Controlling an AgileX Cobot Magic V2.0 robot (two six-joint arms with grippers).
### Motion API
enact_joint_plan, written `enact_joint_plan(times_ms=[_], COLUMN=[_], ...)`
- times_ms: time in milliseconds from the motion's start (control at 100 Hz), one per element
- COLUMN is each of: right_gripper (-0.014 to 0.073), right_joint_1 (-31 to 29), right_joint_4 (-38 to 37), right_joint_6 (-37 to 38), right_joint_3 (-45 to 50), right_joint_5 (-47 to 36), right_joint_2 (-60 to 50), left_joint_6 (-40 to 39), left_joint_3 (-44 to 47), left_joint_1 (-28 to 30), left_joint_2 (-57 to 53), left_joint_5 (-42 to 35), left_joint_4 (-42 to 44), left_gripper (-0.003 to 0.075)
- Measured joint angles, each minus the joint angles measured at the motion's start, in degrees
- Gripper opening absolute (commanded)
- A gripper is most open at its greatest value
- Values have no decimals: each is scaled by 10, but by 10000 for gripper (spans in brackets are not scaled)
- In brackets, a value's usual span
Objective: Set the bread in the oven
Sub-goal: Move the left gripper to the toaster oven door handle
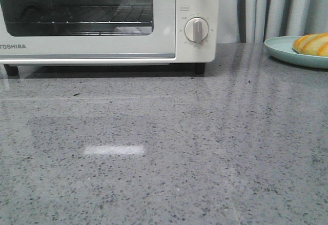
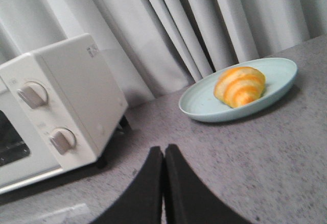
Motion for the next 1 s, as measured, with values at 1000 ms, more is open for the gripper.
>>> enact_joint_plan(times_ms=[1000], right_gripper=[-48], right_joint_1=[0], right_joint_4=[-122], right_joint_6=[1], right_joint_3=[-269], right_joint_5=[199], right_joint_2=[243], left_joint_6=[137], left_joint_3=[-511], left_joint_1=[-189], left_joint_2=[619], left_joint_5=[12], left_joint_4=[223], left_gripper=[-21])
